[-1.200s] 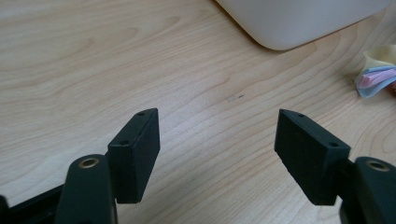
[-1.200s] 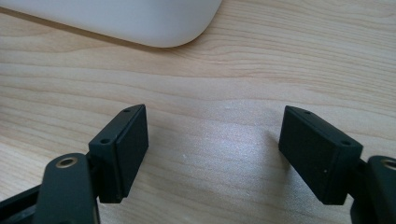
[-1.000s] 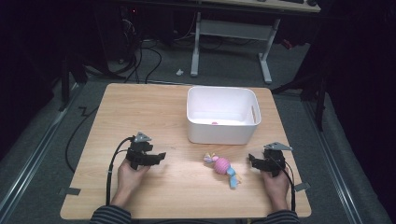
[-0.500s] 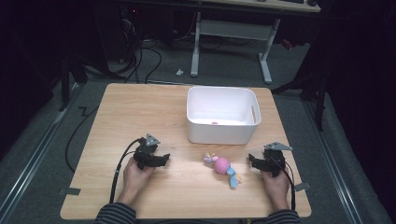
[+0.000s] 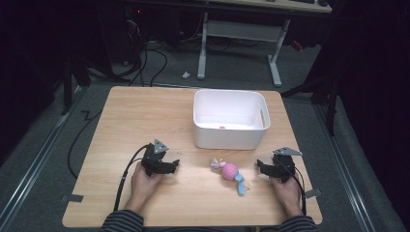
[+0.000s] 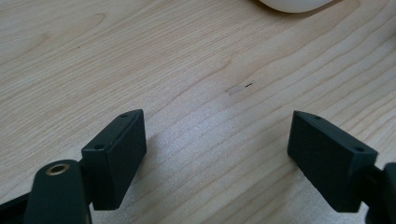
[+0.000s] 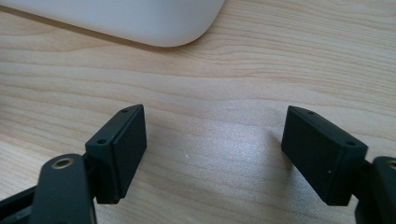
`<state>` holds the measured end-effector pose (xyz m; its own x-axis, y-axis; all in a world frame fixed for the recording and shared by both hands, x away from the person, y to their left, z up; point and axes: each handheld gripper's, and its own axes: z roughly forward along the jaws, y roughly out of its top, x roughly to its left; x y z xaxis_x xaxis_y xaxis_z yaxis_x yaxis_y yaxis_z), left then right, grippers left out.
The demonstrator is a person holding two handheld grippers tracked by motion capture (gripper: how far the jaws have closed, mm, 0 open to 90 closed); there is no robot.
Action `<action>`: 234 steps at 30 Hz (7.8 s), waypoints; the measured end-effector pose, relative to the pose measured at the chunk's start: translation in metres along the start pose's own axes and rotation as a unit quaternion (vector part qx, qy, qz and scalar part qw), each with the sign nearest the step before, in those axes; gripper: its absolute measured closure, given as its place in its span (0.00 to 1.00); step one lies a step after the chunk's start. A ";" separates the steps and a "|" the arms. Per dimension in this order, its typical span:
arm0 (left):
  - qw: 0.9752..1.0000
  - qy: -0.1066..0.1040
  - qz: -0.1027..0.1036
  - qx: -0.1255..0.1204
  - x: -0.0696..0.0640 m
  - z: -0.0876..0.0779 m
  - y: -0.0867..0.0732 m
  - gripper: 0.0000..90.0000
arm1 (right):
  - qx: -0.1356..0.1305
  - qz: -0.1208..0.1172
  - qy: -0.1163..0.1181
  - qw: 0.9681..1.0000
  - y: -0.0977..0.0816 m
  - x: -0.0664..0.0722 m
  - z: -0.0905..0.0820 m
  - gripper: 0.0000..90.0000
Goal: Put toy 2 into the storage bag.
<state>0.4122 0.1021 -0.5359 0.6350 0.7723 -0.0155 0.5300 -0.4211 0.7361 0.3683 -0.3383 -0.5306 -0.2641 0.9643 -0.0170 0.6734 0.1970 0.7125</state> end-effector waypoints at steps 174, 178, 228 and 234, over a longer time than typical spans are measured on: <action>1.000 -0.002 0.000 0.000 0.001 -0.001 -0.001 0.22 | 0.001 -0.138 0.143 0.980 0.205 0.054 -0.077 0.38; 1.000 -0.002 0.000 0.000 0.000 -0.001 -0.001 0.22 | -0.001 -0.136 0.134 0.982 0.214 0.053 -0.071 0.38; 1.000 0.000 -0.001 -0.001 0.000 -0.001 -0.001 0.23 | 0.060 -0.140 0.172 0.973 0.200 0.066 -0.021 0.37; 1.000 0.000 -0.001 0.000 0.000 -0.001 -0.001 0.23 | 0.054 -0.133 0.182 0.973 0.200 0.066 -0.023 0.34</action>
<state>0.4111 0.1035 -0.5358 0.6344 0.7729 -0.0169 0.5306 -0.4195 0.7366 0.4697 -0.2397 -0.3728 -0.6527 0.7541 0.0730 0.6117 0.4677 0.6380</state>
